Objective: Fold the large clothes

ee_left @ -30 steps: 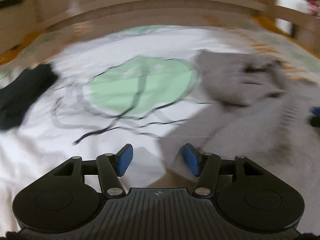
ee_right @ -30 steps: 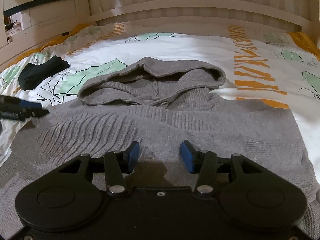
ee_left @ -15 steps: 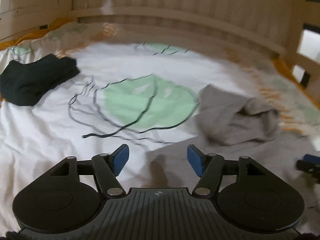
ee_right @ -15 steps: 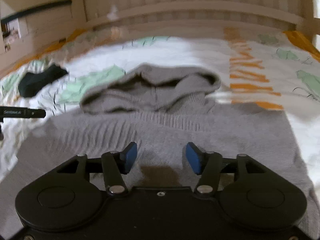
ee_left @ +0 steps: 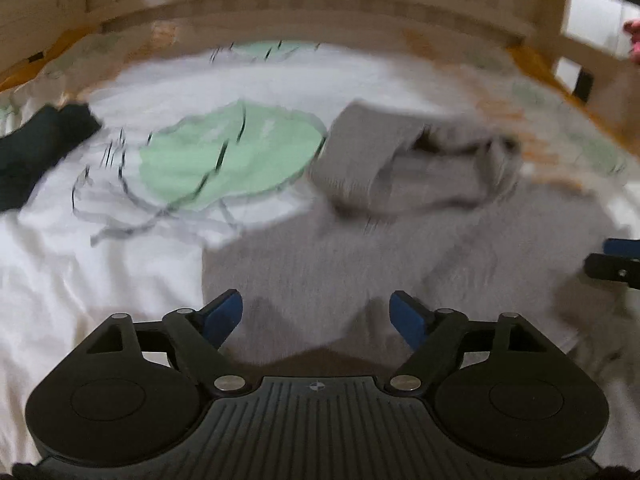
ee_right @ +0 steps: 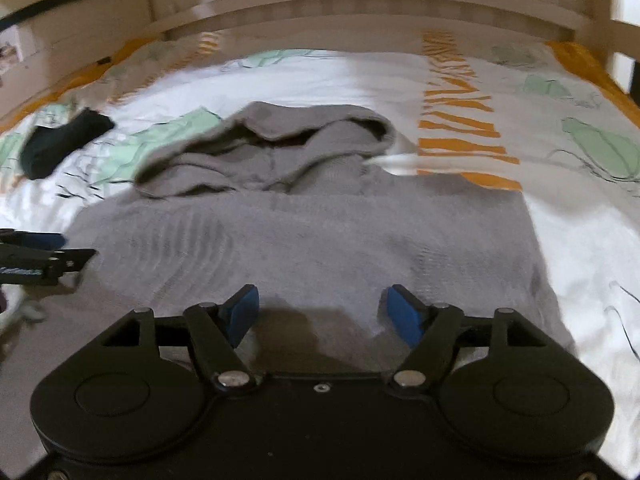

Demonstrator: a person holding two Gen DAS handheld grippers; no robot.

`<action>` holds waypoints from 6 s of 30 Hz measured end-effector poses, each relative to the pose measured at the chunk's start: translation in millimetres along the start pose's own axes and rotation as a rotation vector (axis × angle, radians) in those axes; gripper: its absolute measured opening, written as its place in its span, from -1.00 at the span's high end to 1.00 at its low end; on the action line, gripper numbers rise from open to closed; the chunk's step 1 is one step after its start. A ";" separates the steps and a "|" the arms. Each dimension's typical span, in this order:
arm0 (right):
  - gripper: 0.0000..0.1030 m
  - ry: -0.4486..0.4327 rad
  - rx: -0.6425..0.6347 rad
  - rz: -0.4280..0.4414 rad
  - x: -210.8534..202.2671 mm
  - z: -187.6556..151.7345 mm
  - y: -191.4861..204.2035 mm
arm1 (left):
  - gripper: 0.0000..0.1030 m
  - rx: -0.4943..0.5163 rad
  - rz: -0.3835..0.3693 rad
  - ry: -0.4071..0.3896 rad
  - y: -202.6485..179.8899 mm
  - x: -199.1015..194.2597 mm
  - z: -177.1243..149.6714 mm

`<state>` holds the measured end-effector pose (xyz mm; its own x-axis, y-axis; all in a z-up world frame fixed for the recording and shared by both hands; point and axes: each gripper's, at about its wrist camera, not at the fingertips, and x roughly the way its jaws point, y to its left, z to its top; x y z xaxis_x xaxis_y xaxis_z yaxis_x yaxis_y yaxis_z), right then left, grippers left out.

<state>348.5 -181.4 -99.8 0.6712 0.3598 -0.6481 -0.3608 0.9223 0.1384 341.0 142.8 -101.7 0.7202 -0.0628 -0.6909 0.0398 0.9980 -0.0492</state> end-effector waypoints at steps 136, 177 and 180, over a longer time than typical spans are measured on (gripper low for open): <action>0.85 -0.045 0.035 -0.027 147.4 160.5 -96.7 | 0.85 0.292 -0.105 0.012 -28.5 183.5 159.4; 0.77 -0.144 -0.154 0.108 104.6 158.8 -35.6 | 0.85 0.219 -0.232 -0.285 -21.2 80.0 135.3; 0.77 -0.216 -0.209 0.122 59.0 139.9 -30.4 | 0.85 0.311 -0.252 -0.388 -36.4 32.4 107.2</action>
<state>489.6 -168.5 -37.5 0.7284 0.5084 -0.4592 -0.5575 0.8295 0.0339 437.1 105.3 -45.0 0.8619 -0.3509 -0.3661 0.4040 0.9115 0.0776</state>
